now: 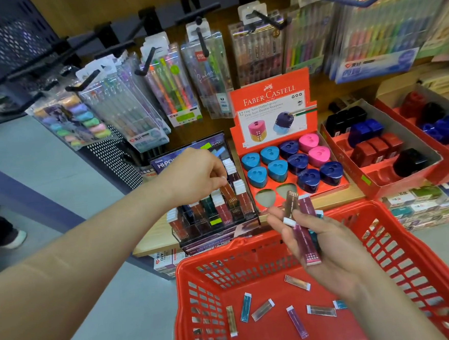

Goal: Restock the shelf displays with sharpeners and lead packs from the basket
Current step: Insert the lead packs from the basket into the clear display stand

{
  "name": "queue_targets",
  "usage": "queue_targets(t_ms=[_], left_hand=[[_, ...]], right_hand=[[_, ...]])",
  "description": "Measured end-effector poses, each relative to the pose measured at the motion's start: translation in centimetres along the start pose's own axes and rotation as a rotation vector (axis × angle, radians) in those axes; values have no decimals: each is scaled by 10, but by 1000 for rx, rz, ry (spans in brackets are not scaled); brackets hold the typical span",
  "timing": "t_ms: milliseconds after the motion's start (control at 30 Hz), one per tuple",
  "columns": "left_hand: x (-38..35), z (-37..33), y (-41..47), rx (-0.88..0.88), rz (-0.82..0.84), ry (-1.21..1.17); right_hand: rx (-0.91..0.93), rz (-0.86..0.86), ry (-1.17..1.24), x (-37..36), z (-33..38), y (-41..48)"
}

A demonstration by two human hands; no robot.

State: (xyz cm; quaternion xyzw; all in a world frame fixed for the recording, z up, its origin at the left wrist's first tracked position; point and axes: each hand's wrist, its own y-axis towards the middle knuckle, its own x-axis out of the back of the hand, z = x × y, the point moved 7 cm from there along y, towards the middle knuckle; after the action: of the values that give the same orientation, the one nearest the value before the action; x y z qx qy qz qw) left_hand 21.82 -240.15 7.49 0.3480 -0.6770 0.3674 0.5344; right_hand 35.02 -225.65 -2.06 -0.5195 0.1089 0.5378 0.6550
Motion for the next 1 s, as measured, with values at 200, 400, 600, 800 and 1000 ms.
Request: queue_targets(t_ms=[200, 400, 600, 800, 1000], left_hand=[[-5, -8, 2, -34, -18, 110], [-5, -11, 3, -63, 39, 149], [-9, -12, 3, -88, 75, 238], [-24, -17, 3, -105, 7, 313], [-31, -21, 2, -111, -37, 348]], right_hand=[[42, -117, -63, 7, 1, -2], [54, -51, -140, 7, -2, 3], [54, -3, -145, 5, -3, 5], [36, -16, -188, 6, -2, 4], [44, -35, -189, 7, 0, 4]])
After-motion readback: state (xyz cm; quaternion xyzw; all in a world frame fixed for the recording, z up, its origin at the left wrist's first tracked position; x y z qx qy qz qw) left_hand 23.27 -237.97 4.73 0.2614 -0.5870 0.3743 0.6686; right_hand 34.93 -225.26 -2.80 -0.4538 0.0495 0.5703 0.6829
